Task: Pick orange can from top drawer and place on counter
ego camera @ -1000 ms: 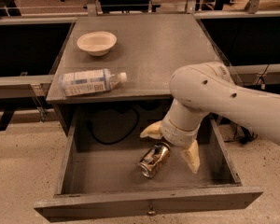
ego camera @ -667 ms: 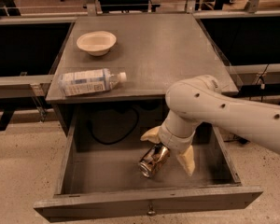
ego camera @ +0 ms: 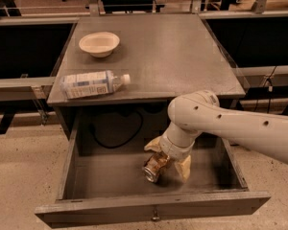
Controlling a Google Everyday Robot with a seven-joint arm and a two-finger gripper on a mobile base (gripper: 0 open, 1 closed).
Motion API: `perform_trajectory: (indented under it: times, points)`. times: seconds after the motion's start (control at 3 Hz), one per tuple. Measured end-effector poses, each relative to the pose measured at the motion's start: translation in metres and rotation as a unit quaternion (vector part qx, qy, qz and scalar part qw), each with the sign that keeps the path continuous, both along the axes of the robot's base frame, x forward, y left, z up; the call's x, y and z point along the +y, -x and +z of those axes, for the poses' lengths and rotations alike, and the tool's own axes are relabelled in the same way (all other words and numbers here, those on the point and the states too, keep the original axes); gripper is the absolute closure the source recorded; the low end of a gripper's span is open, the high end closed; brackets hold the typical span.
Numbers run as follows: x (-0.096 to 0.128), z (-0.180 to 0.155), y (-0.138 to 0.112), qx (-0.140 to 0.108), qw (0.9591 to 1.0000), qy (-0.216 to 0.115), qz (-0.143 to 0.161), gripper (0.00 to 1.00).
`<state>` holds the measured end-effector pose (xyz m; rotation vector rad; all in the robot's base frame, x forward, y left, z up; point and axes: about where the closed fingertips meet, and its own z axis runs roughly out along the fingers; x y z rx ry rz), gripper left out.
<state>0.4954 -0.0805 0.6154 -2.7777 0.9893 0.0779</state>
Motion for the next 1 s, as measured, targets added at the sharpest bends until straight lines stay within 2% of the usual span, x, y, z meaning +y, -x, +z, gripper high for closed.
perform_trajectory:
  times: [0.33,0.67,1.0]
  points:
    - [0.006,-0.002,0.003,0.005,0.9999,-0.011,0.002,0.28]
    - [0.010,0.007,0.004,0.010,0.9977,-0.067,0.000,0.51]
    - [0.001,0.046,0.009,-0.010,0.9931,-0.116,0.013,0.74]
